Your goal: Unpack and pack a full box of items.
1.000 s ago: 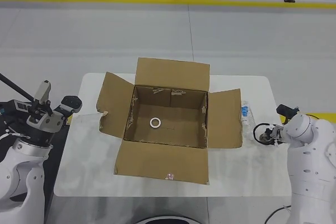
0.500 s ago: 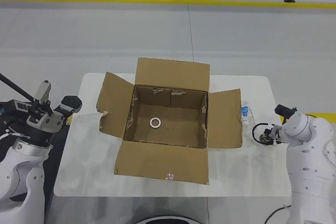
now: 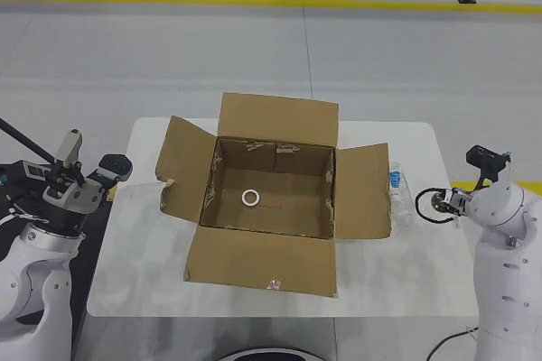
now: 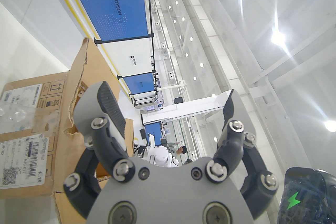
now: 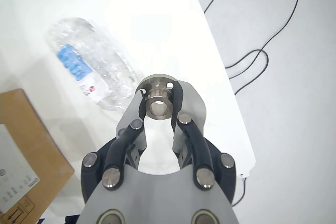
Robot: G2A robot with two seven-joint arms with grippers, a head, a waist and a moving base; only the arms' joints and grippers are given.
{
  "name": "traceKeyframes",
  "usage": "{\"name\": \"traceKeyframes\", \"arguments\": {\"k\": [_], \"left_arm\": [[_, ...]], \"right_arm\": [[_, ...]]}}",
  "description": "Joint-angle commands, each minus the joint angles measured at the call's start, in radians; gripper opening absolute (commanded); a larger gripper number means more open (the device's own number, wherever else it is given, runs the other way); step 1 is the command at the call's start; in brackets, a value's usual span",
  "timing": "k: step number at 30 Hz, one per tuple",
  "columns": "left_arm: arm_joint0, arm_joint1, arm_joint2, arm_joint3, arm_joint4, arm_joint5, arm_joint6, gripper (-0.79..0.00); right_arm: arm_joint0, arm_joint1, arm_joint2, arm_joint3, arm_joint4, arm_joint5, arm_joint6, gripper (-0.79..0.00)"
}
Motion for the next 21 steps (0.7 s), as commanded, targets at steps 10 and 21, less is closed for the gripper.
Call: {"name": "traceKeyframes", "arguments": {"k": [10,21], "left_arm": [[0.0,0.0,0.0,0.0,0.0,0.0,0.0,0.0],[0.0,0.0,0.0,0.0,0.0,0.0,0.0,0.0]], "right_arm": [[-0.139,-0.016,-0.009,-0.469,0.263,-0.022,-0.257,-0.785],[-0.229,-0.018,-0.064,-0.609,0.525,-0.281,-0.507,-0.785]]}}
